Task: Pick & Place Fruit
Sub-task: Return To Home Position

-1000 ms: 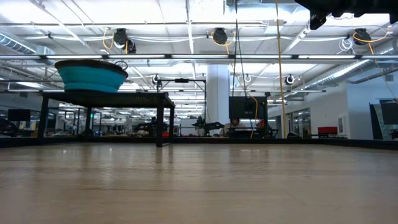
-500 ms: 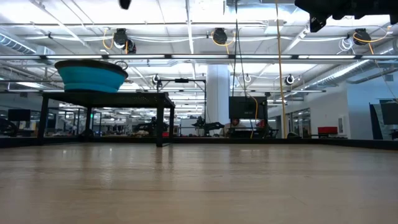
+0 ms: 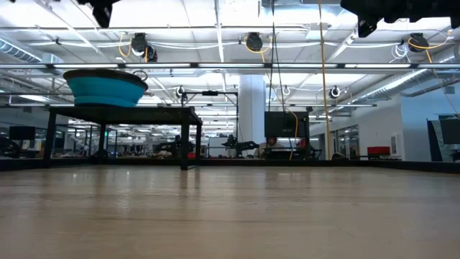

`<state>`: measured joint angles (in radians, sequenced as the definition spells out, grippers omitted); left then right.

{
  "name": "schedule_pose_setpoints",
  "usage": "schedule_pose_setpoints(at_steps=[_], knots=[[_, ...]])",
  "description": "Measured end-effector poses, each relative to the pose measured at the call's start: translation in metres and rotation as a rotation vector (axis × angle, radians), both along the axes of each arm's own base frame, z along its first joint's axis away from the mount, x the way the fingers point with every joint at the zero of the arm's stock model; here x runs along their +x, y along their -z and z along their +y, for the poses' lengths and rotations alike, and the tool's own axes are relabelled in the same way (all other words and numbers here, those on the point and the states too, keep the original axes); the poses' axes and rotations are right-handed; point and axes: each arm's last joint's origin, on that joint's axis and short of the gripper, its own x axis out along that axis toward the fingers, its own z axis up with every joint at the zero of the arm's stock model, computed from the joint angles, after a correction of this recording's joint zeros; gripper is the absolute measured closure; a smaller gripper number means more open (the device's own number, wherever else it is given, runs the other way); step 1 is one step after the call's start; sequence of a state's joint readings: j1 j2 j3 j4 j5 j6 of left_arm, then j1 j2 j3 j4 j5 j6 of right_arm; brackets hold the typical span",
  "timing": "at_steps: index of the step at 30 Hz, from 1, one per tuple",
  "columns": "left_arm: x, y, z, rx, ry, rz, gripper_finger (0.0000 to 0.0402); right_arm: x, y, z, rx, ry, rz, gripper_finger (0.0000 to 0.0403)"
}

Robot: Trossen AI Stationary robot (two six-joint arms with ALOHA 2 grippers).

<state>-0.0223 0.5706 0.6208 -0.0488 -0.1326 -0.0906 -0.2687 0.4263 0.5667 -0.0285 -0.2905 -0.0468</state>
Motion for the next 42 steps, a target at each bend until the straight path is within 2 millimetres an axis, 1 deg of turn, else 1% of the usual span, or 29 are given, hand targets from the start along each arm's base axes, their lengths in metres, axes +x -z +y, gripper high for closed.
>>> schedule_pose_setpoints(at_steps=[3,6,9,13,16,19,23,26,29,32,35,38,42], knots=[[-0.008,0.014,0.0,0.003,0.0,0.001,0.04,0.0,0.0,0.0,-0.014,0.0,0.0,0.0403],[-0.016,0.029,0.0,-0.008,0.0,0.0,0.0397,0.0,0.001,0.0,0.012,0.0,0.006,0.0403],[-0.023,0.042,0.001,-0.02,-0.001,-0.008,0.04,0.002,0.005,0.0,0.032,-0.005,-0.006,0.0403],[-0.029,0.056,0.001,-0.022,0.001,-0.077,0.0395,0.007,0.021,-0.001,0.041,-0.037,-0.106,0.0403],[-0.035,0.065,0.001,-0.024,0.002,-0.088,0.0397,0.009,0.041,-0.002,0.084,-0.049,-0.161,0.0403],[-0.04,0.07,0.001,-0.025,0.003,-0.111,0.0399,0.008,0.061,-0.001,0.125,-0.054,-0.165,0.0403],[-0.049,0.076,0.001,-0.014,0.002,-0.097,0.0396,0.004,0.074,0.0,0.181,-0.064,-0.161,0.0403],[-0.057,0.081,0.001,-0.011,0.003,-0.063,0.04,0.001,0.073,0.002,0.177,-0.109,-0.176,0.0403],[-0.065,0.084,0.001,-0.011,0.003,-0.056,0.0395,-0.003,0.073,0.004,0.172,-0.141,-0.18,0.0403],[-0.065,0.087,0.001,0.013,0.015,-0.002,0.0399,-0.007,0.076,0.005,0.191,-0.132,-0.146,0.0403],[-0.065,0.085,0.001,0.022,0.032,-0.022,0.0398,-0.009,0.079,0.005,0.188,-0.125,-0.12,0.0403],[-0.062,0.092,0.0,0.001,0.051,0.006,0.0395,-0.01,0.082,0.006,0.16,-0.115,-0.097,0.0403],[-0.06,0.096,0.0,-0.03,0.063,0.011,0.04,-0.01,0.084,0.004,0.132,-0.06,-0.088,0.0403]])
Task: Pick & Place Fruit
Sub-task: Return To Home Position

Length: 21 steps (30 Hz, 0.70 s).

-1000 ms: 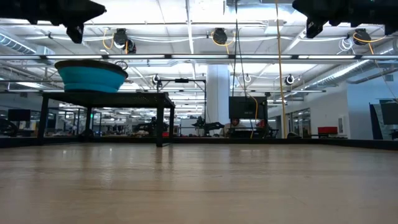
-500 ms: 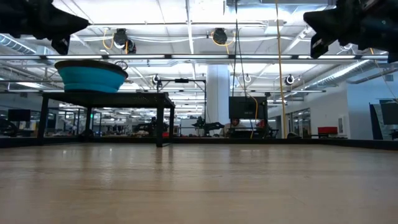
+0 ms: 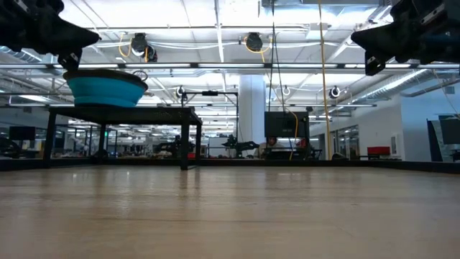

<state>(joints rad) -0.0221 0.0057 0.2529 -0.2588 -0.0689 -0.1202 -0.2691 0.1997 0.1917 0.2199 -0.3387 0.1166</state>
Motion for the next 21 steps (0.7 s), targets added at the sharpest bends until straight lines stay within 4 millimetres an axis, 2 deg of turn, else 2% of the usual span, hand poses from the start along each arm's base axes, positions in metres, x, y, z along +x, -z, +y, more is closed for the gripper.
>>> schedule_pose_setpoints(at_steps=[9,12,16,21], knots=[[0.005,0.012,0.0,-0.024,-0.005,0.016,0.0399,0.001,0.005,-0.001,0.0,0.022,0.053,0.0403],[0.005,0.013,0.0,-0.033,-0.009,0.018,0.0396,0.001,0.005,-0.001,0.061,0.015,0.054,0.0403],[0.005,0.013,0.0,-0.043,-0.008,0.017,0.0383,0.001,0.008,0.002,0.104,-0.1,0.094,0.0403],[0.005,0.013,0.0,-0.042,-0.01,0.018,0.0384,0.001,0.008,0.005,-0.003,-0.188,0.086,0.0403]])
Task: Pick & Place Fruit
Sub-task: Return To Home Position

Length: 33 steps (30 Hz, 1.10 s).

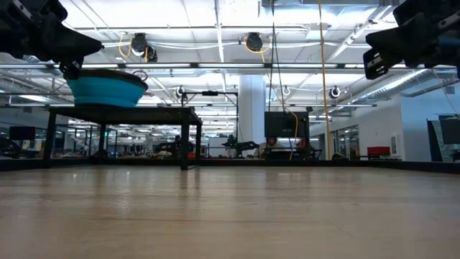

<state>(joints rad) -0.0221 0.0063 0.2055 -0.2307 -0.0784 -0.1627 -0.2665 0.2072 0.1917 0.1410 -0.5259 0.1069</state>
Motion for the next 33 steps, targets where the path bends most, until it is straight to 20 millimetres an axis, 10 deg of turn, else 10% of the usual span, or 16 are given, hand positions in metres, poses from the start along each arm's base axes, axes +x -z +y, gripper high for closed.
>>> schedule_pose_setpoints(at_steps=[33], knots=[[0.0,0.0001,0.0,0.002,-0.001,0.001,0.038,0.0,-0.0004,0.0,0.003,0.0,-0.003,0.0403]])
